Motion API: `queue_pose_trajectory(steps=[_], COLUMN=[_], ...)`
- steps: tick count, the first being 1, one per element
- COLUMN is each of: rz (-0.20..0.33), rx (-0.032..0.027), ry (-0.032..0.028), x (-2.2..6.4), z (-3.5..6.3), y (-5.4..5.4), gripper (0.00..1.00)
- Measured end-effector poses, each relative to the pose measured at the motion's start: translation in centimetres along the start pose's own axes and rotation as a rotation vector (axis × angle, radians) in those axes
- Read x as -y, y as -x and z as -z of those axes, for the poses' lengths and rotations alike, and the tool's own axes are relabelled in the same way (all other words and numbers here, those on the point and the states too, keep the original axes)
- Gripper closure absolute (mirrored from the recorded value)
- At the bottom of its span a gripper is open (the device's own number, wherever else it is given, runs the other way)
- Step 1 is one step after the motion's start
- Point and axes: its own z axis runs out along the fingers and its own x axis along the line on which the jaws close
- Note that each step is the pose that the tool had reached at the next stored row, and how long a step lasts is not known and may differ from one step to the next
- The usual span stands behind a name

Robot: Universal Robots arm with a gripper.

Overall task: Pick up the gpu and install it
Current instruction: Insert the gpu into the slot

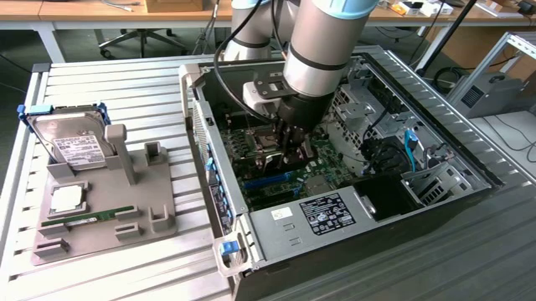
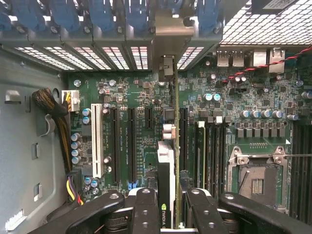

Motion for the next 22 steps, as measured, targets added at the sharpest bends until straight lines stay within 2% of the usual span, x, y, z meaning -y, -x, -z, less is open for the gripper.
queue_pose_trajectory(steps=[22], rz=[0.0], rx=[-0.0003], ry=[0.0001], x=[-0.19], z=[-0.7], y=[-0.01], gripper=[0.73])
